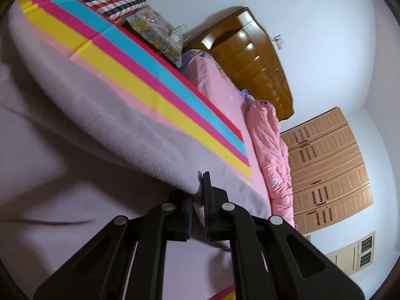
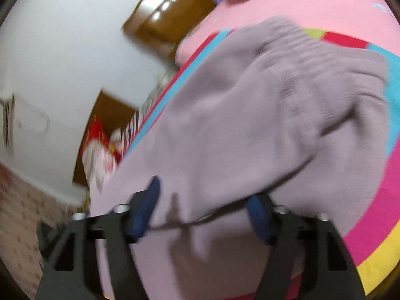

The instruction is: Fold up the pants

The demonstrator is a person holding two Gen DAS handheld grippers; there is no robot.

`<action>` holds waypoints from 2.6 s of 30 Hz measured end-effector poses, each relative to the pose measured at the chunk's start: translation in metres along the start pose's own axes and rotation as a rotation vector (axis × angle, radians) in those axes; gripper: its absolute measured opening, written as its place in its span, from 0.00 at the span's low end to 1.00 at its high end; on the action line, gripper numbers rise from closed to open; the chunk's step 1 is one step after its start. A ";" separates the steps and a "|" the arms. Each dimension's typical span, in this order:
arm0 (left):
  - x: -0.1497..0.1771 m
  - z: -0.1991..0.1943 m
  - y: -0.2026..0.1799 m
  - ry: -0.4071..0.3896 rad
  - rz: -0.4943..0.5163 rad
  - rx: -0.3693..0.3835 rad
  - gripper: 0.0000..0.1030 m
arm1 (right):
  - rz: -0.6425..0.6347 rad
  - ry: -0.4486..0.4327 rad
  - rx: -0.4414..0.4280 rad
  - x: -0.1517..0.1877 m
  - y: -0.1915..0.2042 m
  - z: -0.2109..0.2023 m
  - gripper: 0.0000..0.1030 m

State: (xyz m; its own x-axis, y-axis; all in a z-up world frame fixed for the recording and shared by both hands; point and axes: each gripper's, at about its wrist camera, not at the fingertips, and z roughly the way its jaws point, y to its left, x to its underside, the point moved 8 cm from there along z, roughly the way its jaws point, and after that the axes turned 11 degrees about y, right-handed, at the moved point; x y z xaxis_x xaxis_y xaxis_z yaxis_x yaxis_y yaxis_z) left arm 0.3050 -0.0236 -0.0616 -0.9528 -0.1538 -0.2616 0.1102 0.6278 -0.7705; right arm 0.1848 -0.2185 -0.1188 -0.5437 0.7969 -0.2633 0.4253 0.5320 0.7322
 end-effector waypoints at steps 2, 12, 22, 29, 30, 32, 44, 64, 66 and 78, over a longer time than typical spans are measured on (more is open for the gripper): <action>0.005 0.005 0.013 0.006 -0.005 -0.024 0.08 | 0.017 -0.034 -0.004 -0.003 -0.008 -0.001 0.25; -0.016 0.002 0.072 -0.071 -0.118 -0.071 0.31 | 0.042 0.015 -0.058 -0.020 -0.032 -0.001 0.19; -0.038 -0.050 0.004 -0.174 0.134 -0.136 0.05 | -0.280 -0.060 -0.028 -0.081 0.027 -0.033 0.14; -0.016 -0.094 -0.063 -0.247 0.297 -0.136 0.05 | -0.542 -0.122 -0.086 -0.148 0.123 -0.087 0.14; -0.003 -0.094 -0.065 -0.247 0.324 -0.158 0.05 | -0.551 -0.118 -0.093 -0.145 0.121 -0.090 0.14; 0.031 -0.082 -0.055 -0.199 0.350 -0.215 0.06 | -0.536 -0.078 -0.073 -0.126 0.091 -0.088 0.14; 0.099 -0.008 0.045 0.053 0.212 -0.322 0.10 | -0.260 0.145 0.035 -0.039 -0.059 -0.048 0.13; 0.080 -0.014 0.046 0.002 0.128 -0.268 0.67 | -0.158 0.007 0.049 -0.065 -0.086 -0.091 0.89; 0.078 -0.013 0.046 0.003 0.133 -0.276 0.68 | -0.150 0.010 0.044 -0.068 -0.088 -0.088 0.83; 0.061 -0.009 0.048 -0.008 0.102 -0.313 0.58 | -0.089 0.042 0.081 -0.091 -0.101 -0.066 0.51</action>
State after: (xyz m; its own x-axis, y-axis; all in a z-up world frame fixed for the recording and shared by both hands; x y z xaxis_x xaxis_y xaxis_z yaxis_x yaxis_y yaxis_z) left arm 0.2501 0.0046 -0.1093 -0.9389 -0.0839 -0.3338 0.1109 0.8443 -0.5242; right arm 0.1438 -0.3639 -0.1268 -0.6113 0.7335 -0.2972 0.4299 0.6230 0.6535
